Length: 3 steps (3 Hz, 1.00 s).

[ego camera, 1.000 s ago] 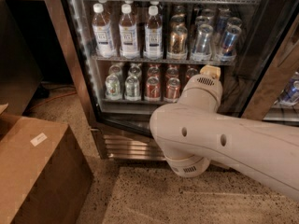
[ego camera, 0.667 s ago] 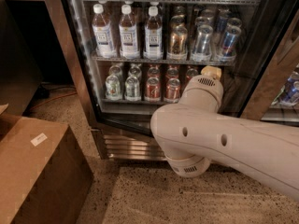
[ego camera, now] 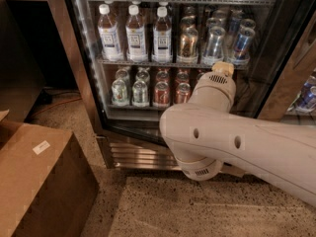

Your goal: Close left fridge door

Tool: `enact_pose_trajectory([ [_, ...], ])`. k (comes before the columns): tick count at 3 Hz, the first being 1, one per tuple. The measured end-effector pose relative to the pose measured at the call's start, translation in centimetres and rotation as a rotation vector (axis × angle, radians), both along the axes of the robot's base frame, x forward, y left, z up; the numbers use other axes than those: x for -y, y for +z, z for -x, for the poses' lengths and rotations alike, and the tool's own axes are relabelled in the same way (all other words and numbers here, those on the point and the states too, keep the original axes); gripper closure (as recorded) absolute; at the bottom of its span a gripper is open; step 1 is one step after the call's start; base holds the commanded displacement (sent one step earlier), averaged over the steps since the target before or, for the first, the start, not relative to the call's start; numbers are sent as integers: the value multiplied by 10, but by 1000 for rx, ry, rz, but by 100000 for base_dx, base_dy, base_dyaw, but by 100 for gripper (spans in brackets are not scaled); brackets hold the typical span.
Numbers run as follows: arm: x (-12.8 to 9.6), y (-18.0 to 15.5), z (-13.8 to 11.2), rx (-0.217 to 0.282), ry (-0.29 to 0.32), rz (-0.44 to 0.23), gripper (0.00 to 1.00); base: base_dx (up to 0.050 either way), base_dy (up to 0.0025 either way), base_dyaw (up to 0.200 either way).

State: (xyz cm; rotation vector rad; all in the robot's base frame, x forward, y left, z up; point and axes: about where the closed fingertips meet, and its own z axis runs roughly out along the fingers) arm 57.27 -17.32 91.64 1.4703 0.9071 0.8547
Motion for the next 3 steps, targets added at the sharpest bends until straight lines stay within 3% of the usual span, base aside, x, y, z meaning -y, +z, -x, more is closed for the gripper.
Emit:
enact_pose_trajectory([
  [1, 0, 0, 0, 0, 0, 0, 100, 0, 0, 0],
  [3, -5, 3, -9, 17, 21, 4, 100, 0, 0, 0],
])
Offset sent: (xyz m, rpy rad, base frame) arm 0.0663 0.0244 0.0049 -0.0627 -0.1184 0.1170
